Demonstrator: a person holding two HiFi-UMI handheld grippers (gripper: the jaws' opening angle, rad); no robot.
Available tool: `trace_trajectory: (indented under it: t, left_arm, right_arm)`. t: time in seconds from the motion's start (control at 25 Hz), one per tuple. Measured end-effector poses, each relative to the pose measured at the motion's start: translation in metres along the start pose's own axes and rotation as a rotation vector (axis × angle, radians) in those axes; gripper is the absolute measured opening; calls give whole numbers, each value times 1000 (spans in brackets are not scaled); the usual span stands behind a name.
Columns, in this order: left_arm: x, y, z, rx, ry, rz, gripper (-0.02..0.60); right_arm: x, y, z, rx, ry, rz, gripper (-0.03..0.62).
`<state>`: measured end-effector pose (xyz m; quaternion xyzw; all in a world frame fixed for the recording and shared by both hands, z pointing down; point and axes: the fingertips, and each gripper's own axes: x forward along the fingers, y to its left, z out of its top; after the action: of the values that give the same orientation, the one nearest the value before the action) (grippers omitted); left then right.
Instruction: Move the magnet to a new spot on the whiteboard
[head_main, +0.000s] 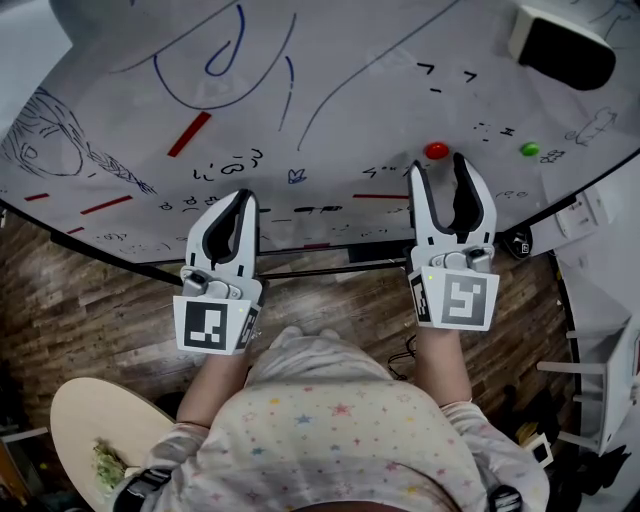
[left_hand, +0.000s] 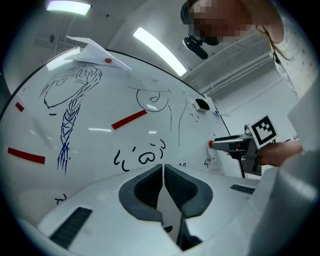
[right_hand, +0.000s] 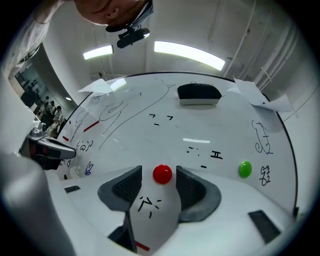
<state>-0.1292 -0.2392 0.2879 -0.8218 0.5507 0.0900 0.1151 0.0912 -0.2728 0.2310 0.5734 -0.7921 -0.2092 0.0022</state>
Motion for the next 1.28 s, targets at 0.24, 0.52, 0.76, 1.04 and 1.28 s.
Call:
trace_trajectory:
  t: [0.24, 0.52, 0.76, 1.04, 1.28]
  left_arm:
    - [-1, -6, 3, 2, -2, -11, 23]
    - [-3, -12, 7, 3, -8, -22, 23]
    - [-3, -17, 11, 2, -15, -35, 23]
    - [1, -26, 12, 0, -16, -64, 23]
    - [4, -29, 7, -10, -2, -77, 23]
  right_arm:
    - [-11, -2, 1, 33, -5, 0, 180]
    - [-24, -7, -3, 85, -5, -19, 139]
    - [-35, -13, -7, 125, -7, -37, 54]
    - [-43, -3, -23, 151, 42, -6, 0]
    - [-49, -5, -34, 161, 70, -19, 0]
